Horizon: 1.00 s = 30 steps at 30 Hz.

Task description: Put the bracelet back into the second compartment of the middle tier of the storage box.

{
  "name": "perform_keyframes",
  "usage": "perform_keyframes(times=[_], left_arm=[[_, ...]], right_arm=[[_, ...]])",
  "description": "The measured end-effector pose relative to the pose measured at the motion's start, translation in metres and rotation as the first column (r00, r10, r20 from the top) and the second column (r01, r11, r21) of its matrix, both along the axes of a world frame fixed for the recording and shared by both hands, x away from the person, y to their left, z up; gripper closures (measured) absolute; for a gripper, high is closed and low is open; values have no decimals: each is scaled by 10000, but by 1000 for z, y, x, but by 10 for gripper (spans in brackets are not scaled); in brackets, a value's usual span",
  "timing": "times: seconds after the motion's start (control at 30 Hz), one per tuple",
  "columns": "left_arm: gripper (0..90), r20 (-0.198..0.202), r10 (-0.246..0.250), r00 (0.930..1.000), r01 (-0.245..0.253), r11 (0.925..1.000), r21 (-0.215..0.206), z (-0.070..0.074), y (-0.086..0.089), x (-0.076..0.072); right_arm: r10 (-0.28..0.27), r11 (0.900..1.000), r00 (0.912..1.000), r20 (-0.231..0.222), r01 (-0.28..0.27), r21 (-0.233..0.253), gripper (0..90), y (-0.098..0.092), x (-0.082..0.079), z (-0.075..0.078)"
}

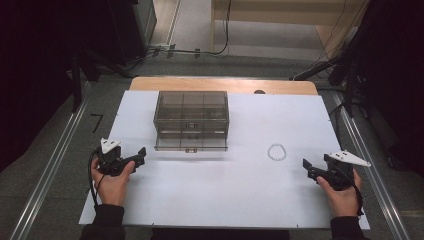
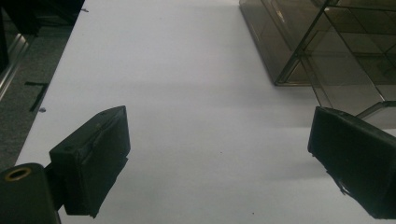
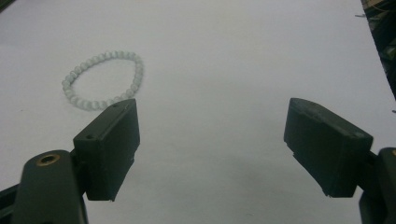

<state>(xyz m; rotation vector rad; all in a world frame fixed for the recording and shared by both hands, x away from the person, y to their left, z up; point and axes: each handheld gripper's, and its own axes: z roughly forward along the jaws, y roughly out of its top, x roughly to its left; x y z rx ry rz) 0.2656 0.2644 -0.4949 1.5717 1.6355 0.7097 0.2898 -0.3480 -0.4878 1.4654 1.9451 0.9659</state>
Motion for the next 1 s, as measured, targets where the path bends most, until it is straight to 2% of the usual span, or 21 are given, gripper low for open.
perform_keyframes(times=[1.0], left_arm=[[57,-53,-146,9999,146,9999,81,-1,-2,1]], right_arm=[[585,9981,9978,-299,-590,-154,193,21,8,1]])
